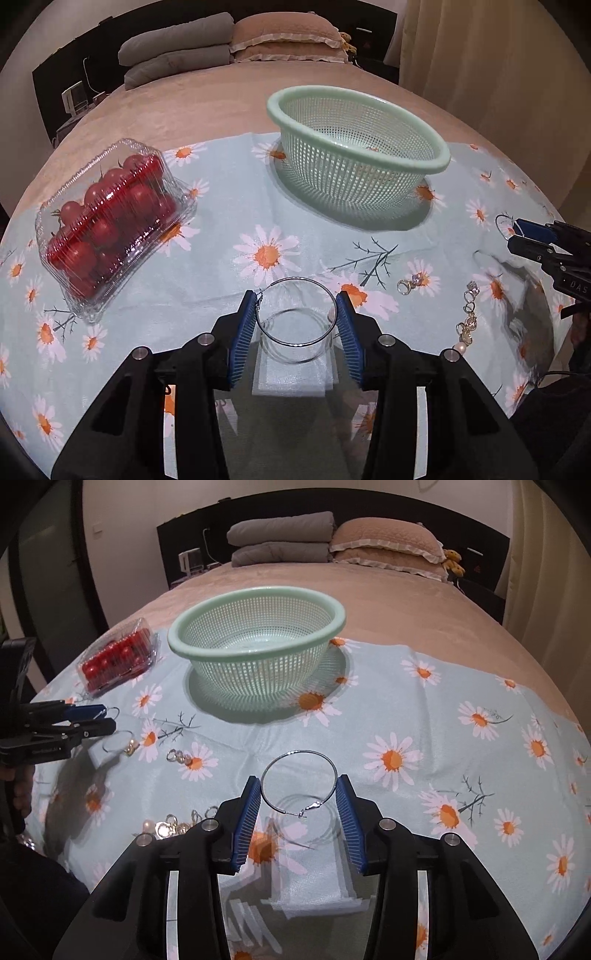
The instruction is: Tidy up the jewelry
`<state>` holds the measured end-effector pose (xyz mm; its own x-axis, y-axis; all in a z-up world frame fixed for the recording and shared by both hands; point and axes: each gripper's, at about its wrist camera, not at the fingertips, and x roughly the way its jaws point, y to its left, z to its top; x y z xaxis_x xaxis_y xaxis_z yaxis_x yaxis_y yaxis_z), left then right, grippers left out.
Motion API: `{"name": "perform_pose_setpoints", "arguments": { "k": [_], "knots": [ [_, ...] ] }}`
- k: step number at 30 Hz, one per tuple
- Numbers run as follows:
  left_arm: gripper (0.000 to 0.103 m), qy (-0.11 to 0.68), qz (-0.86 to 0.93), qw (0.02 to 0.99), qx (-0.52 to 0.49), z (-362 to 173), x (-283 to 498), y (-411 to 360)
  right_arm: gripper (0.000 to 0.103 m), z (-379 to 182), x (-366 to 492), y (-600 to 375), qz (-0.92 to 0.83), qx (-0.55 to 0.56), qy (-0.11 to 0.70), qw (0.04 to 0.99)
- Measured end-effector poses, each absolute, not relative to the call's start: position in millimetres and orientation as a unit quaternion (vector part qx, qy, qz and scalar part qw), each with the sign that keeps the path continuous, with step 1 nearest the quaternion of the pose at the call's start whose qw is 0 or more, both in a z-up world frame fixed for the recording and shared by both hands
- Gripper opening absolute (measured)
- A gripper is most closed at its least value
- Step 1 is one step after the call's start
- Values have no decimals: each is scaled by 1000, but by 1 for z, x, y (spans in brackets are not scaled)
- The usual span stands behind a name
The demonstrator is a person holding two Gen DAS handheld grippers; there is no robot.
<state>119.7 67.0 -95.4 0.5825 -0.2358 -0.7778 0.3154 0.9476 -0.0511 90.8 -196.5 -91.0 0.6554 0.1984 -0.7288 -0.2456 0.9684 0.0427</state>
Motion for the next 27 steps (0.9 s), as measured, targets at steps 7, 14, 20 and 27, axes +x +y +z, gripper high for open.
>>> {"name": "perform_pose_setpoints", "arguments": {
  "k": [7, 14, 20, 27],
  "knots": [
    [45, 404, -159, 900, 39, -49, 146, 63, 40, -51, 117, -190, 139, -43, 374, 916],
    [45, 386, -184, 903, 32, -25, 185, 38, 40, -19, 153, -176, 153, -40, 342, 926],
    [45, 387, -194, 901, 30, -25, 216, 12, 40, -20, 193, -164, 158, -50, 345, 924],
    [45, 399, -195, 895, 43, -42, 237, -4, 42, -43, 220, -167, 147, -41, 360, 920]
  ]
}}
